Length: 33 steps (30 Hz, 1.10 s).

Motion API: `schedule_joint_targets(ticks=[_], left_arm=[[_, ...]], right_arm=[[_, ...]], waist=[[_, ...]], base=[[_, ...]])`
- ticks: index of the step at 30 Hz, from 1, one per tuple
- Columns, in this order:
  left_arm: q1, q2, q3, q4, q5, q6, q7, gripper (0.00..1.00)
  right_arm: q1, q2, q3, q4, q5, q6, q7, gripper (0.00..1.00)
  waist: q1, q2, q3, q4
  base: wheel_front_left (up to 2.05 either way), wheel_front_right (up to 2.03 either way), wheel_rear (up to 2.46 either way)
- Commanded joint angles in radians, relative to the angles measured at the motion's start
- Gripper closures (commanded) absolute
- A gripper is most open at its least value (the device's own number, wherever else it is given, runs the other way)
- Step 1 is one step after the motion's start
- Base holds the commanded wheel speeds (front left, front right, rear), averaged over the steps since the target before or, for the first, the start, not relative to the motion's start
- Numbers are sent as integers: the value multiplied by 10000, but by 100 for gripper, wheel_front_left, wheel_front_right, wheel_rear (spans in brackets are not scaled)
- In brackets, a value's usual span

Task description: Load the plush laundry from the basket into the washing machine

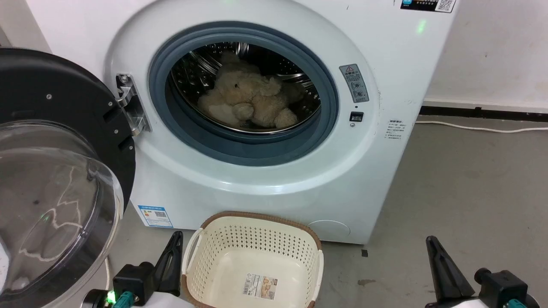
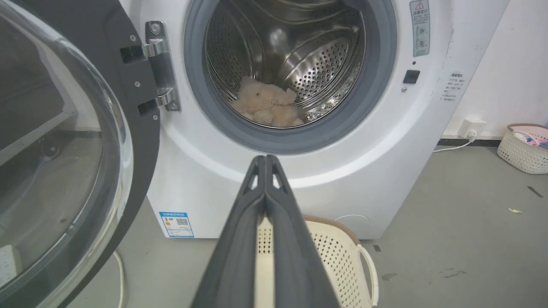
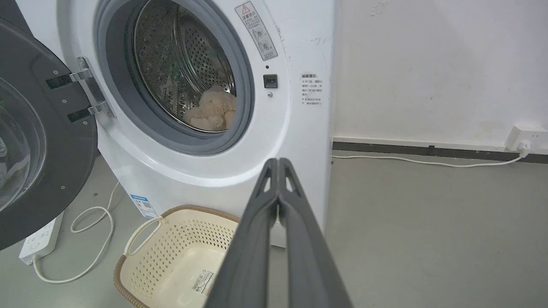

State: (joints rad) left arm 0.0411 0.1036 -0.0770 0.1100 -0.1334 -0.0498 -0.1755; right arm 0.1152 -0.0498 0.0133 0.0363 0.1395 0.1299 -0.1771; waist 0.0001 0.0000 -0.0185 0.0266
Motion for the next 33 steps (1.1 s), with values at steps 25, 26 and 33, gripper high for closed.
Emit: schedule_joint_targets(ticks=[25,26,33], left_arm=[[-190,-189,248,-359,431,184,513,100],[-193,-195,256,-372,445,189,533,100],[-222,-240,324,-468,563,230,696,100]], right_arm=[[-468,-2,-50,-148,-445,4,517,100],[-479,-2,-51,-151,-461,4,538,100],[-568,-3,-62,-180,-585,5,702,100]], waist=[[0,0,53,-75],[0,0,55,-79],[0,0,72,-104]], base=[[0,0,0],[0,0,0],[0,0,0]])
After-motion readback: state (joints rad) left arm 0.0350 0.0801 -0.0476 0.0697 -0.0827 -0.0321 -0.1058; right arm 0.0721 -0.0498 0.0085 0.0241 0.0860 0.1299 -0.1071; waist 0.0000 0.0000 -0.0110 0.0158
